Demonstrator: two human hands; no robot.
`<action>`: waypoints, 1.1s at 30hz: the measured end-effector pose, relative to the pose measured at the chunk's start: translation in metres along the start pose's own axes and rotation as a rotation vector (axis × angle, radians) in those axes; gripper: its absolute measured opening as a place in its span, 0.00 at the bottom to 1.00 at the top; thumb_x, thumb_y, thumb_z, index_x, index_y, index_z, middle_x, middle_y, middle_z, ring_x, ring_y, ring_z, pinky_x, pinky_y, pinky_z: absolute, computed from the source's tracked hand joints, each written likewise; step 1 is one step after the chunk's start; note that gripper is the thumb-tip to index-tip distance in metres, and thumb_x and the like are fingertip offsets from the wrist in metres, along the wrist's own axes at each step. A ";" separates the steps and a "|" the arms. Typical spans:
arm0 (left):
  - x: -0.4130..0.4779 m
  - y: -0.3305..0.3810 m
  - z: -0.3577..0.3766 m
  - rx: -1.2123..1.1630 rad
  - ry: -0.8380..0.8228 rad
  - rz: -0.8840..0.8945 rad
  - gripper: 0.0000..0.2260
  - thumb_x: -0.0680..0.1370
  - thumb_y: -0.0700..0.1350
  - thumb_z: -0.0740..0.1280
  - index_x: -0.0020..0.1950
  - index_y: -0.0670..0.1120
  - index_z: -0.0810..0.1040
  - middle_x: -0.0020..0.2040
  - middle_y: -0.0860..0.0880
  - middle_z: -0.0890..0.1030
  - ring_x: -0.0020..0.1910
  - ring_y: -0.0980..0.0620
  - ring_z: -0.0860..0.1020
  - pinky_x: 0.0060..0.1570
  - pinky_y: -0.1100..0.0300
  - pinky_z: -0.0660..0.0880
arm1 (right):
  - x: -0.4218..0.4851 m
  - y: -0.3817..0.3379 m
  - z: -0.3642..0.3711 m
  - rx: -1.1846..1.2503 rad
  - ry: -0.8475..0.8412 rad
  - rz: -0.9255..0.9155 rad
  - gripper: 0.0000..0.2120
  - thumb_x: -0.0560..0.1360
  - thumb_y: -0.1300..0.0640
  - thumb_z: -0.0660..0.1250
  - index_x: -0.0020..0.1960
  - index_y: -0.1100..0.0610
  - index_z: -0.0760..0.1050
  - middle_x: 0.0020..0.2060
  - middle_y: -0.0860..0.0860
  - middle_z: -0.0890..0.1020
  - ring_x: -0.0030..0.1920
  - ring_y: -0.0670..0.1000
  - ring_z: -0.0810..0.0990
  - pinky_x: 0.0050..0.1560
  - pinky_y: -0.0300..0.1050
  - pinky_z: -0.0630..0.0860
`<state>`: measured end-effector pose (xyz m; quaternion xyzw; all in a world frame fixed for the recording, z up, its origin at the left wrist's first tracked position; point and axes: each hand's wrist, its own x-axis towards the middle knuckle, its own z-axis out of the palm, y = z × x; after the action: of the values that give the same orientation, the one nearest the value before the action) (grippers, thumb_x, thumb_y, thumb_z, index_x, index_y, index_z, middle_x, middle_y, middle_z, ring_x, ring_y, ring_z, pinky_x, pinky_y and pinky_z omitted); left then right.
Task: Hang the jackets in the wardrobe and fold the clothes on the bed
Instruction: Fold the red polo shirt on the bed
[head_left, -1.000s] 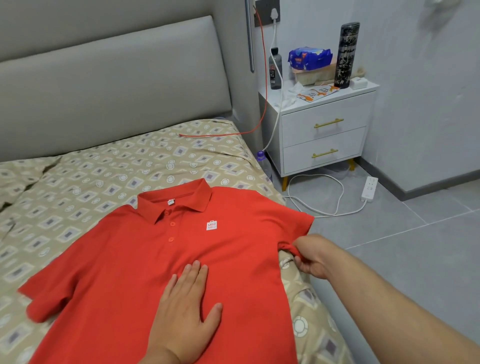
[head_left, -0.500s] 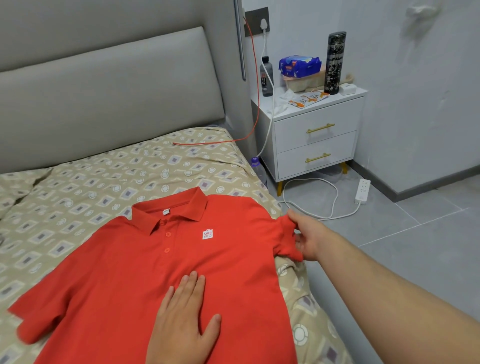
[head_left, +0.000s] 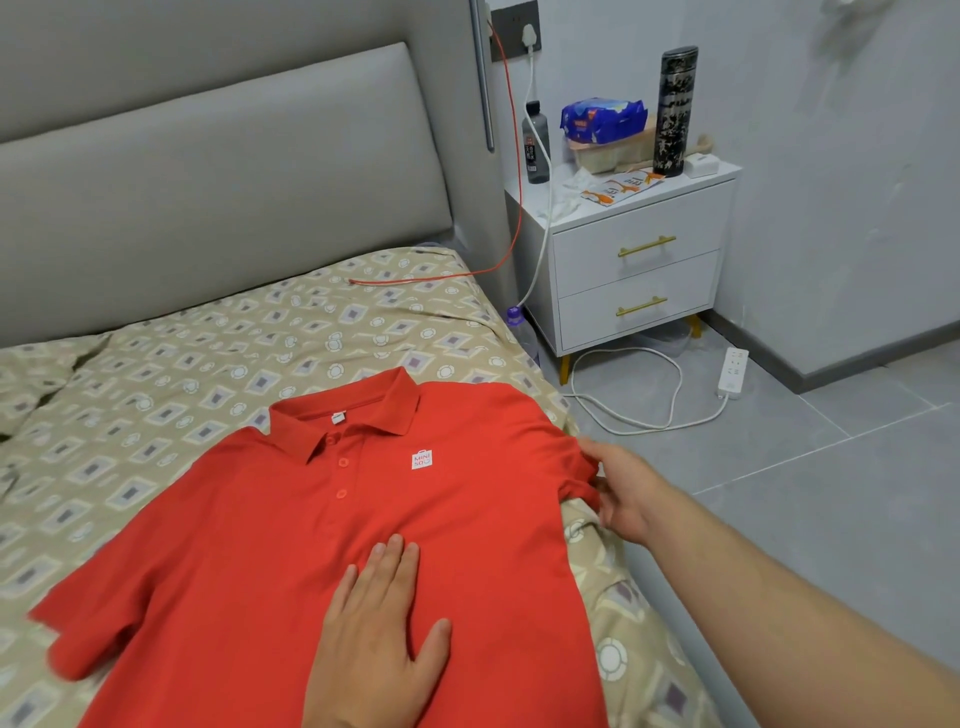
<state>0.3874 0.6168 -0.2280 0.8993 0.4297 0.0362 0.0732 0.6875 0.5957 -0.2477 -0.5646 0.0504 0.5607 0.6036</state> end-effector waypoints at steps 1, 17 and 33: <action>0.000 -0.001 0.001 -0.016 0.014 0.005 0.35 0.70 0.61 0.57 0.71 0.43 0.74 0.72 0.45 0.72 0.72 0.45 0.69 0.71 0.62 0.47 | -0.001 0.004 -0.003 0.019 -0.024 0.008 0.10 0.78 0.52 0.69 0.51 0.58 0.79 0.39 0.55 0.82 0.33 0.52 0.81 0.30 0.44 0.81; 0.003 -0.005 0.013 -0.021 0.076 -0.005 0.40 0.70 0.68 0.45 0.80 0.54 0.51 0.77 0.59 0.44 0.76 0.63 0.42 0.75 0.61 0.36 | -0.032 -0.016 0.022 0.024 0.013 -0.227 0.24 0.68 0.75 0.52 0.55 0.55 0.73 0.29 0.54 0.73 0.22 0.50 0.69 0.23 0.37 0.64; 0.002 -0.009 0.010 -0.099 0.071 0.008 0.39 0.71 0.64 0.41 0.81 0.50 0.51 0.80 0.55 0.48 0.77 0.61 0.40 0.75 0.62 0.37 | -0.051 0.092 0.109 -1.858 0.108 -0.914 0.33 0.82 0.43 0.51 0.81 0.57 0.46 0.79 0.62 0.49 0.78 0.61 0.52 0.76 0.56 0.46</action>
<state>0.3832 0.6230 -0.2395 0.8945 0.4259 0.0894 0.1023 0.5393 0.6195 -0.2305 -0.7972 -0.5940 0.0699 0.0820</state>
